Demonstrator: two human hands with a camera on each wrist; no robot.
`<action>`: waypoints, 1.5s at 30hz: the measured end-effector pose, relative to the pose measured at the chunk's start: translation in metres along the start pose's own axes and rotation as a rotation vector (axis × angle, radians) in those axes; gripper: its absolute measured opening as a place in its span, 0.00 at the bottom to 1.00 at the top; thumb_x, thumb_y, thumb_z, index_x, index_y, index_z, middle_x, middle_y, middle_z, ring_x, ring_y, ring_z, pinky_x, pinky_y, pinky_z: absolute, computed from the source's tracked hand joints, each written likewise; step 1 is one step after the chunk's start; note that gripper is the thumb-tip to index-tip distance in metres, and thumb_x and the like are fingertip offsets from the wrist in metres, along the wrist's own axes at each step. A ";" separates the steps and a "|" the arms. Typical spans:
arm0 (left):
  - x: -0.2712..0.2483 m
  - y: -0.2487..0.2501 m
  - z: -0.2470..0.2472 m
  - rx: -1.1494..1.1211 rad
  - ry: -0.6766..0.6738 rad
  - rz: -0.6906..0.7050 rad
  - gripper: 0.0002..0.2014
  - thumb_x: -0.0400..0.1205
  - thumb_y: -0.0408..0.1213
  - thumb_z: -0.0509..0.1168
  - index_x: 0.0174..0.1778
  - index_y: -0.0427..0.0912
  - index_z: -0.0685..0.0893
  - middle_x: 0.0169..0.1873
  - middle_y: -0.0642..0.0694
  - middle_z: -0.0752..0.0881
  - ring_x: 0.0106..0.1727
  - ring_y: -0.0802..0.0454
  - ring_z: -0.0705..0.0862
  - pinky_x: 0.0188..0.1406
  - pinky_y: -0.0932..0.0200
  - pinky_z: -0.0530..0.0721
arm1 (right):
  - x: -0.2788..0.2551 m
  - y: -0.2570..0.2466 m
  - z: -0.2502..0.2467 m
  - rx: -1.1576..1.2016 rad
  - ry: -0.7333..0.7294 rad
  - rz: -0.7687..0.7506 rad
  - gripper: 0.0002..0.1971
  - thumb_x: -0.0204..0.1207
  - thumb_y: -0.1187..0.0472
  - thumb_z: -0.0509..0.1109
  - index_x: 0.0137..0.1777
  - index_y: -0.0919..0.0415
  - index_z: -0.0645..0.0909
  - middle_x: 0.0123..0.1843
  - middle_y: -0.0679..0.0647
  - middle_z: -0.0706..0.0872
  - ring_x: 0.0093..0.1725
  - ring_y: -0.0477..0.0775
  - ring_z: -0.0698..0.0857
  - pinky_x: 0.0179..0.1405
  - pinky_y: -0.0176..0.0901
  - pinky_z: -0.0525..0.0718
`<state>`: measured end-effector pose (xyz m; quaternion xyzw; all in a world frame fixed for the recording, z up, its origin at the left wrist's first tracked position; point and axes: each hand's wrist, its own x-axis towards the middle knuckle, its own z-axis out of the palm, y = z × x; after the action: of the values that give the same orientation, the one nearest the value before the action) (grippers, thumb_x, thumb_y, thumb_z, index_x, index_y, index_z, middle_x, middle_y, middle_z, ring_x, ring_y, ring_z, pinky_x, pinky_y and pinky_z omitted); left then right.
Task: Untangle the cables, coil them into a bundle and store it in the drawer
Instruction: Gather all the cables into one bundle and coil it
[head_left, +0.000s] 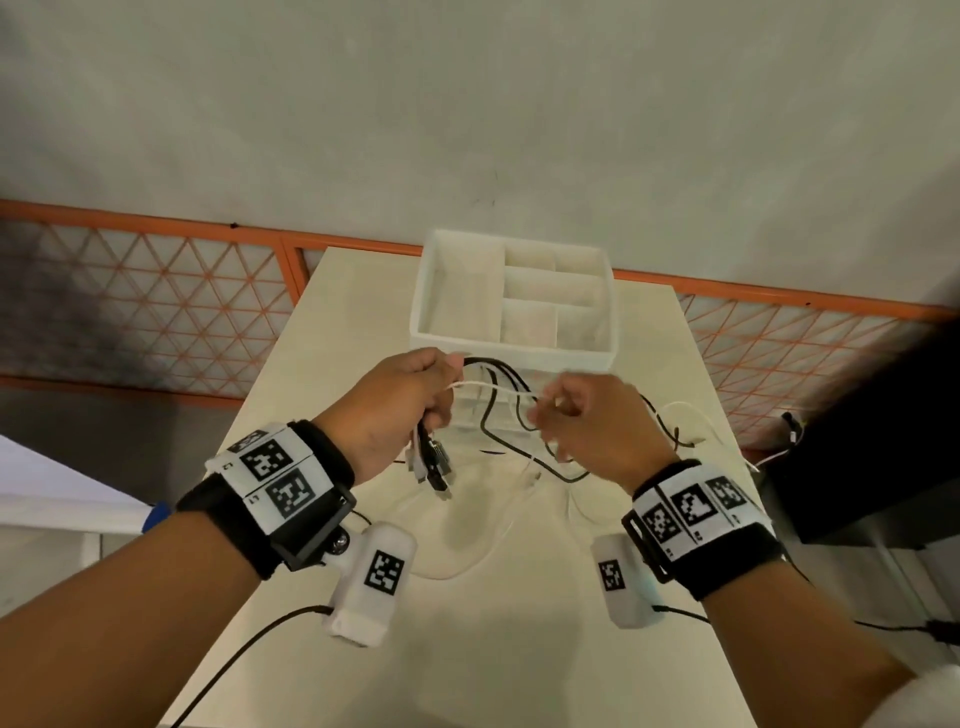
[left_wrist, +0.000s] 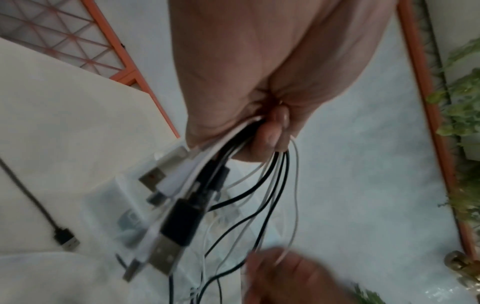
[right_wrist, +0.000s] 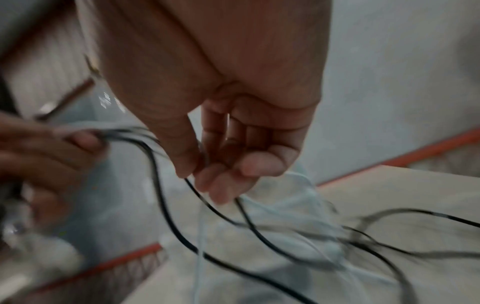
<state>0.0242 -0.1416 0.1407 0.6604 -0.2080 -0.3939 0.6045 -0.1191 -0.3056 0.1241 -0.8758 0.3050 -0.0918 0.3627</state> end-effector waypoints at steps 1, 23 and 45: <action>-0.001 0.004 -0.002 -0.016 0.006 0.029 0.12 0.89 0.37 0.60 0.40 0.39 0.79 0.21 0.53 0.69 0.22 0.56 0.67 0.31 0.60 0.66 | 0.001 0.017 0.004 -0.107 -0.048 0.074 0.12 0.78 0.51 0.73 0.38 0.57 0.84 0.35 0.53 0.92 0.32 0.53 0.90 0.42 0.47 0.89; 0.004 0.022 -0.024 -0.186 0.048 0.039 0.15 0.80 0.34 0.71 0.32 0.46 0.73 0.23 0.53 0.60 0.19 0.58 0.56 0.15 0.64 0.55 | 0.017 0.036 -0.086 0.161 0.693 0.108 0.13 0.84 0.44 0.63 0.52 0.53 0.81 0.45 0.50 0.91 0.35 0.53 0.89 0.31 0.40 0.77; -0.010 0.031 -0.017 -0.088 -0.046 0.051 0.10 0.82 0.41 0.67 0.46 0.36 0.85 0.24 0.51 0.60 0.22 0.56 0.56 0.18 0.62 0.55 | 0.005 0.075 -0.056 -0.055 0.081 0.242 0.32 0.72 0.60 0.75 0.76 0.41 0.73 0.49 0.51 0.88 0.49 0.52 0.86 0.52 0.46 0.81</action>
<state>0.0381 -0.1290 0.1720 0.6184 -0.2212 -0.4022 0.6379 -0.1714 -0.3823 0.1121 -0.8379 0.4251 -0.0742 0.3342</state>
